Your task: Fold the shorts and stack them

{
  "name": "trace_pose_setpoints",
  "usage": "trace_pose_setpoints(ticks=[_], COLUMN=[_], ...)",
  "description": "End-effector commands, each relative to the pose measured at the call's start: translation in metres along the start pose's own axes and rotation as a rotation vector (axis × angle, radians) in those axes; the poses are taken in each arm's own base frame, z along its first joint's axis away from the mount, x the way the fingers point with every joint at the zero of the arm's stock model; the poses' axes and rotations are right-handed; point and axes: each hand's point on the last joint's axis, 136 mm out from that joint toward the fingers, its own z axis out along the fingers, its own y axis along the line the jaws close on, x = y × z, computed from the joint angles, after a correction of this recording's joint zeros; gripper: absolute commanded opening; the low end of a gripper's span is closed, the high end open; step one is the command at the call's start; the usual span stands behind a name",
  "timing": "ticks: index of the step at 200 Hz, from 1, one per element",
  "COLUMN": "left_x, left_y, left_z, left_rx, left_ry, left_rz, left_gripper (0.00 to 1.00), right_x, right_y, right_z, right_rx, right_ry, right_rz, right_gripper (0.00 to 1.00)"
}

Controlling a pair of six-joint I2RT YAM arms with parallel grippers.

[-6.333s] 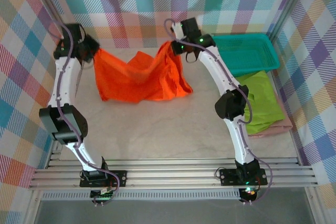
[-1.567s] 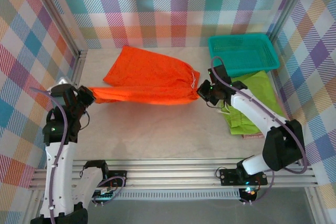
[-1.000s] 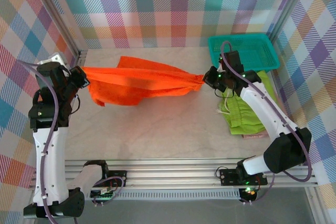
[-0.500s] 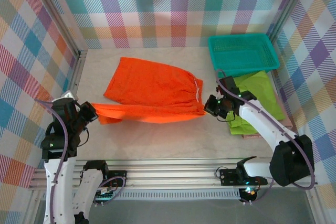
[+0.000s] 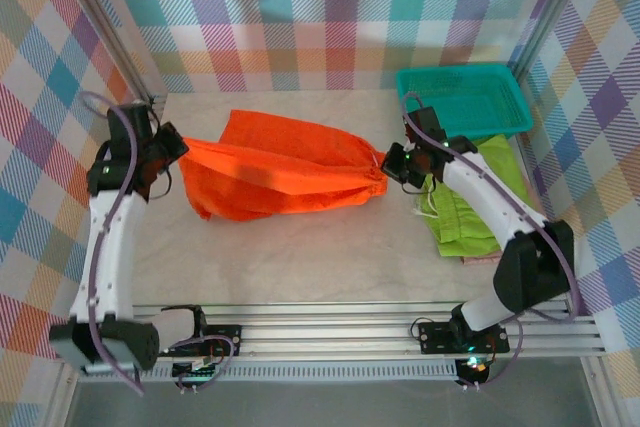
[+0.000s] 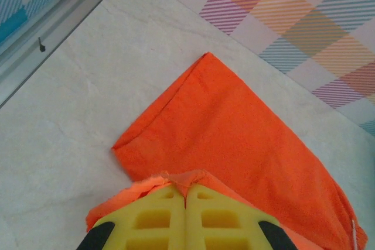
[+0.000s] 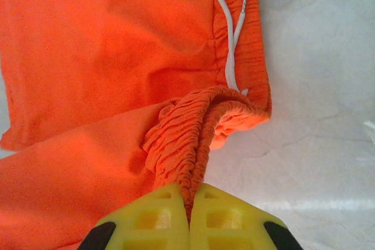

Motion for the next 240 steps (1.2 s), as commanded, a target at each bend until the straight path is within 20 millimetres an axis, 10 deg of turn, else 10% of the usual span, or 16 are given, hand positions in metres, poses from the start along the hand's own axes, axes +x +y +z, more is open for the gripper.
trace_pose_setpoints(ticks=[1, 77, 106, 140, 174, 240], left_x=[-0.036, -0.053, -0.07, -0.101, -0.044, 0.123], left_y=[-0.022, -0.05, -0.072, -0.106, -0.096, -0.092], left_z=[0.02, 0.154, 0.184, 0.13, 0.101, 0.139], left_rx=[0.047, 0.056, 0.107, 0.229, 0.29, 0.364], left_ry=[-0.073, 0.07, 0.105, 0.052, 0.149, 0.456], left_rz=[0.024, 0.005, 0.013, 0.046, -0.02, -0.148], left_gripper=[0.04, 0.09, 0.46, 0.98, 1.0, 1.0], right_x=[-0.022, -0.082, -0.116, -0.118, -0.065, -0.04], right_y=[0.001, -0.009, 0.009, 0.058, 0.09, 0.085], right_z=[0.006, 0.047, 0.042, 0.001, 0.018, 0.102], right_rx=[0.033, 0.07, 0.005, -0.135, -0.233, -0.148], right_ry=[-0.026, -0.047, -0.073, -0.141, -0.043, 0.122], right_rz=[0.017, 0.12, 0.151, 0.043, -0.063, -0.064], right_gripper=[0.0, 0.03, 0.56, 0.82, 0.9, 0.91])
